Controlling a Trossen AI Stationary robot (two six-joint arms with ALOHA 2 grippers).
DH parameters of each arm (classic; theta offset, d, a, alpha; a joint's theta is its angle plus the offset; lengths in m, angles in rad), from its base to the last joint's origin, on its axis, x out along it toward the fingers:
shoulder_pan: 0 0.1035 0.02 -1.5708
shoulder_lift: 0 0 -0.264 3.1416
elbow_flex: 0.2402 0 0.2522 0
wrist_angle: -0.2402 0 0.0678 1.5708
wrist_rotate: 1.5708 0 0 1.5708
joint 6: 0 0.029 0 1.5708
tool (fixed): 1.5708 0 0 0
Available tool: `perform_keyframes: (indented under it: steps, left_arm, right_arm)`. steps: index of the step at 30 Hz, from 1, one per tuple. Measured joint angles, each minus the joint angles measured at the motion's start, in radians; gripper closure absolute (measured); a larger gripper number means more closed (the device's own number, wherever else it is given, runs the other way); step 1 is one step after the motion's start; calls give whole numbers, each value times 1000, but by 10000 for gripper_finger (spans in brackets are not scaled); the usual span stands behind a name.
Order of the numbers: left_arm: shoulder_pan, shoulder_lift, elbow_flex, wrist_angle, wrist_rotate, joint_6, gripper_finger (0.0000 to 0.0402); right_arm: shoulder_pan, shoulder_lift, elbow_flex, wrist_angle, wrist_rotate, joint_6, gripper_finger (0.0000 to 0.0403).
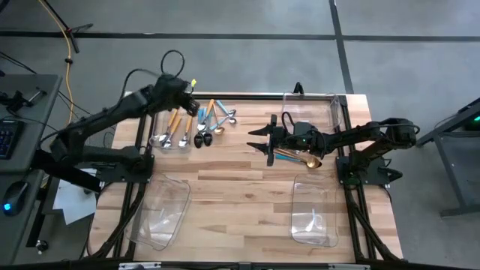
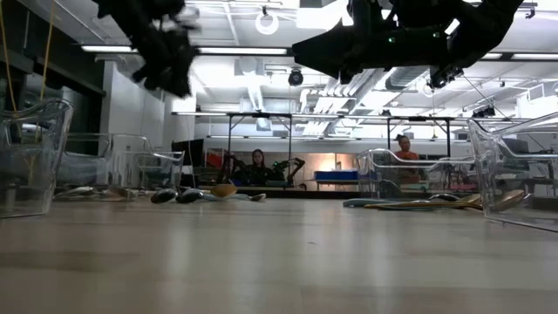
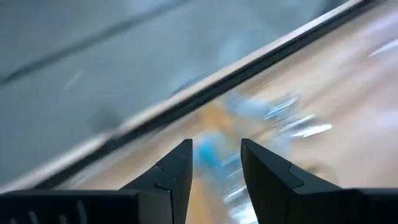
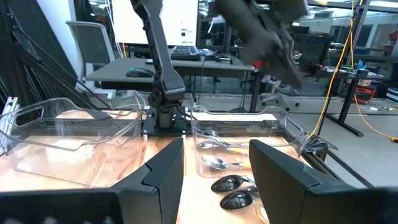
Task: Sort silverware by color (type)
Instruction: Put the yellow spoon into the top left transparent bin
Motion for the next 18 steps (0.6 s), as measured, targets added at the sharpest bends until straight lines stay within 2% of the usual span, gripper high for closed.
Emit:
perform_keyframes:
  steps: [7,13,18]
  left_arm:
    - [-240,-157,-274,636,247,112,275]
    - [-376,-156,-494,1067,263,133,275]
    - [-427,-132,-584,1227,262,192,275]
  right_arm:
    - [0,0,0,0,0,3,235]
    - [0,0,0,0,0,13,235]
    - [0,0,0,0,0,18,235]
